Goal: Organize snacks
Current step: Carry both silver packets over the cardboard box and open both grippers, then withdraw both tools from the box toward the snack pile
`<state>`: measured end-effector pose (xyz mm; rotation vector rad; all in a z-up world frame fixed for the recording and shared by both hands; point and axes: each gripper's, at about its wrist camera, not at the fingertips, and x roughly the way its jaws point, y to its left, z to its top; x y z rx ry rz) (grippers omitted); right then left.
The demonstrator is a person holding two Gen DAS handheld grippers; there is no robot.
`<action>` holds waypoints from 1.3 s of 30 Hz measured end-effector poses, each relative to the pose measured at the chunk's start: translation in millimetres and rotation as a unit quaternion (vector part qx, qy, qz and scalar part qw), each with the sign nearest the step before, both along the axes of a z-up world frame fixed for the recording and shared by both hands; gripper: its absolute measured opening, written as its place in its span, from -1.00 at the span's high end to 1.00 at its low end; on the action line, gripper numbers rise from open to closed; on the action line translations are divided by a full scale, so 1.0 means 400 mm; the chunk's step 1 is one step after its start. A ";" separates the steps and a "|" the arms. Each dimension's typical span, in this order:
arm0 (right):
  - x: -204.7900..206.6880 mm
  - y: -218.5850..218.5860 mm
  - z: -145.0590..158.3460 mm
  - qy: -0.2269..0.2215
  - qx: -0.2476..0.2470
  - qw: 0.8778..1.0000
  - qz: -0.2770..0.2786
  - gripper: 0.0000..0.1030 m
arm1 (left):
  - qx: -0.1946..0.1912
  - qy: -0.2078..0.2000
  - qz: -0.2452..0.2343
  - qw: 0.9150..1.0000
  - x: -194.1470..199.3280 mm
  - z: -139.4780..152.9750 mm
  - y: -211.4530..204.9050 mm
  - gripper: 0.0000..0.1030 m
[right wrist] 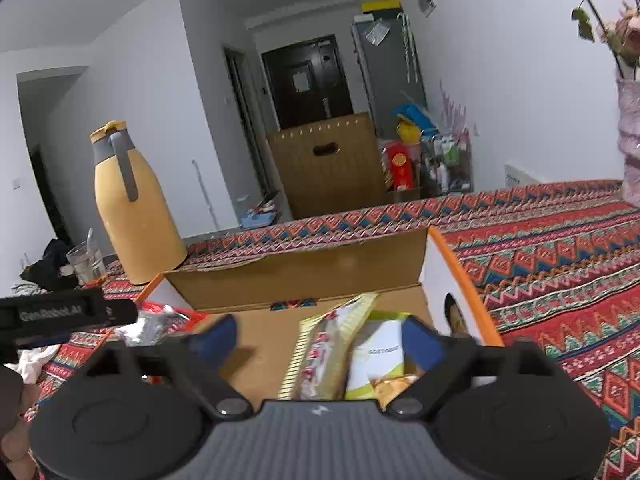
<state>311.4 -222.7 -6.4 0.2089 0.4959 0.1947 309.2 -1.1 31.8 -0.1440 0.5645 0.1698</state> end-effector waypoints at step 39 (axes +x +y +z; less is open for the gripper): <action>-0.265 -0.025 0.146 -0.074 -0.047 0.996 -0.006 -1.00 | 0.020 -0.026 -0.019 0.999 -0.247 0.106 0.029 -1.00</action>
